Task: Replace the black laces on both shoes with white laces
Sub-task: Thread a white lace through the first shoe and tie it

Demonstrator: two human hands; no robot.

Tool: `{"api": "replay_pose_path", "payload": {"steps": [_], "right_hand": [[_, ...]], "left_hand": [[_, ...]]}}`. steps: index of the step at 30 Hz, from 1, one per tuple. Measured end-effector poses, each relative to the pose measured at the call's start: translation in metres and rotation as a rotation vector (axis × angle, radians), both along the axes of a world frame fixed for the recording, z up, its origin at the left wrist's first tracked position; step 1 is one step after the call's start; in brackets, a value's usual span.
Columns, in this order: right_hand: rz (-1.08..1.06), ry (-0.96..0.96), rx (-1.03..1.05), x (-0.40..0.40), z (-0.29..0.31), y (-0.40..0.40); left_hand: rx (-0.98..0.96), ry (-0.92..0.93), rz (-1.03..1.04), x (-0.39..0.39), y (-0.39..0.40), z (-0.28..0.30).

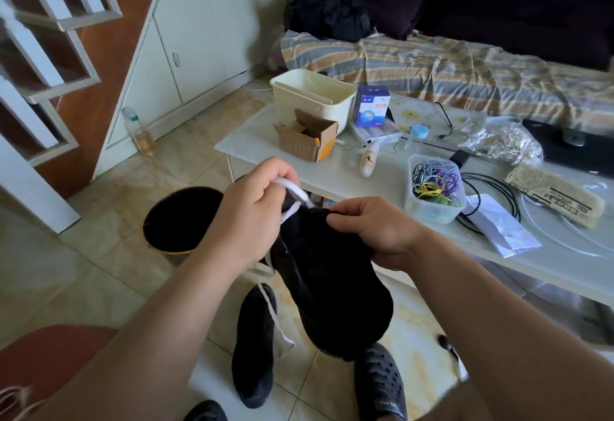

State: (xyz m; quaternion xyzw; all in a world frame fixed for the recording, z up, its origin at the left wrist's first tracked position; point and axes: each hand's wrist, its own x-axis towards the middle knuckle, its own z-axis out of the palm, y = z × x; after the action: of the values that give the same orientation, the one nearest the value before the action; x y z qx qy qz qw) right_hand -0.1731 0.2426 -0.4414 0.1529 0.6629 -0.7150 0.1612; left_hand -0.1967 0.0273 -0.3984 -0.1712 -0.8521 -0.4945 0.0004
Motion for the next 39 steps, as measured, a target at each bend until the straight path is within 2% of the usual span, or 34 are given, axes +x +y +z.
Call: {"api": "replay_pose_path", "payload": {"steps": [2,5,12,17,21,24,31,35,37,39], "right_hand": [[-0.017,-0.012,-0.050,0.001,0.003,0.001],[-0.059,-0.027,-0.079,0.002,0.007,0.004],[-0.022,-0.044,-0.096,0.003,0.008,0.002],[0.006,-0.007,-0.093,0.004,0.008,-0.003],[0.021,0.027,-0.005,0.005,0.009,-0.007],[0.009,0.038,0.042,0.004,0.012,-0.007],[-0.032,0.106,0.066,0.005,0.011,-0.013],[-0.011,0.151,0.126,0.007,0.011,-0.017],[-0.022,0.155,0.137,0.007,0.011,-0.017],[-0.030,0.128,0.098,0.007,0.011,-0.015]], "left_hand": [[-0.043,-0.022,-0.019,0.001,0.002,0.002],[-0.198,0.074,-0.047,0.001,0.005,0.000],[-0.272,0.216,-0.068,0.000,0.002,-0.009],[-0.518,0.250,-0.056,-0.001,0.007,-0.011],[-0.702,0.390,0.017,0.004,0.009,-0.024],[-0.673,0.424,0.038,0.003,0.009,-0.027],[-0.596,0.328,0.051,0.005,0.014,-0.023],[-0.588,0.393,0.042,0.006,0.016,-0.024],[-0.529,0.436,0.067,0.007,0.016,-0.026],[-0.420,0.405,0.081,0.007,0.014,-0.026]]}}
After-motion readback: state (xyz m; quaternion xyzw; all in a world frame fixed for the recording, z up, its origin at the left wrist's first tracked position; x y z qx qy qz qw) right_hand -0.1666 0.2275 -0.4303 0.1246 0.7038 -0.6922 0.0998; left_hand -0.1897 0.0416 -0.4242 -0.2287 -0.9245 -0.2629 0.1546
